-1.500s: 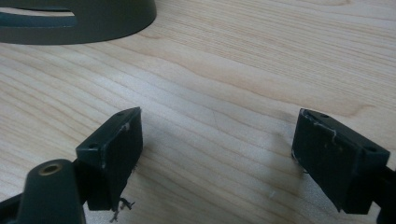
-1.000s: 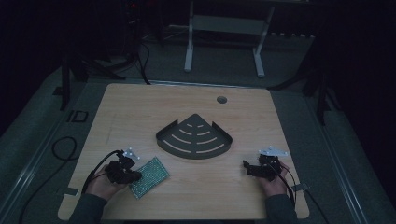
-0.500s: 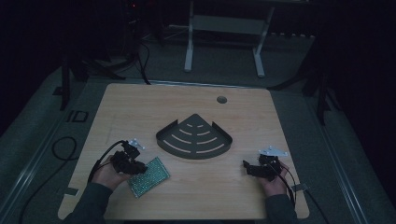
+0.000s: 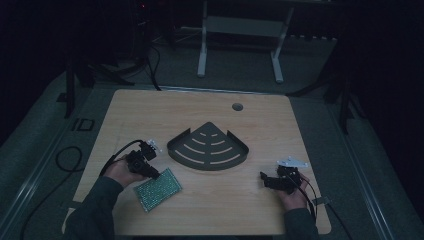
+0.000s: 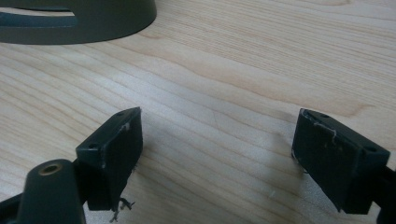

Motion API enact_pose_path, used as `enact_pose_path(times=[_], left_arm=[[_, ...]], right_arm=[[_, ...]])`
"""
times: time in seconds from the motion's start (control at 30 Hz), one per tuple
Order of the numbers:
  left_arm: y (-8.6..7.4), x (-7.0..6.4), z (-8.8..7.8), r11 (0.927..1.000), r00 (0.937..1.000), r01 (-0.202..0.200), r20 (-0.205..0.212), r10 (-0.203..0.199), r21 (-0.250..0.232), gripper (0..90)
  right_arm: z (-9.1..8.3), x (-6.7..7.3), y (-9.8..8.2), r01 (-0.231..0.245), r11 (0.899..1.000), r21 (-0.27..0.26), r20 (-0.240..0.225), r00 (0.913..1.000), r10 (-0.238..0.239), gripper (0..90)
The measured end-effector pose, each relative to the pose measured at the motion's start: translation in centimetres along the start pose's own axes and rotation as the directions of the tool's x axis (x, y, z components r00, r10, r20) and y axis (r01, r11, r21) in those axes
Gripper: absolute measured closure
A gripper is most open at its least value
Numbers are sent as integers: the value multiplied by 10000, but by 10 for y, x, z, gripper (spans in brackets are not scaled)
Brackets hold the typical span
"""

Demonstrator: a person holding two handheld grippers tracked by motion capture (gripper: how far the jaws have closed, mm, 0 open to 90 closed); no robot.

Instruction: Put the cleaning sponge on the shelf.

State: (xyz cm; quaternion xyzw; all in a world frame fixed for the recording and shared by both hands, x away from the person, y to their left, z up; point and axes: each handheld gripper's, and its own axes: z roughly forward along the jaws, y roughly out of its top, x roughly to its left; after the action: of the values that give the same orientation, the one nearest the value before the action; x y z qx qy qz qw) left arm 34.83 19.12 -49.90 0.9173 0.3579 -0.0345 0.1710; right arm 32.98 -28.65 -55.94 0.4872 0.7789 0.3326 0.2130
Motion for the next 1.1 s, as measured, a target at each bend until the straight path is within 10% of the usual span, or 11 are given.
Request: enact_pose_path(times=[1.1], left_arm=[[0, 22, 15, 9937, 9920, 491, 1108, -603, 1009, 794]], right_arm=[[0, 0, 0, -3, 10000, 2, -1, 10000, 3, 159]])
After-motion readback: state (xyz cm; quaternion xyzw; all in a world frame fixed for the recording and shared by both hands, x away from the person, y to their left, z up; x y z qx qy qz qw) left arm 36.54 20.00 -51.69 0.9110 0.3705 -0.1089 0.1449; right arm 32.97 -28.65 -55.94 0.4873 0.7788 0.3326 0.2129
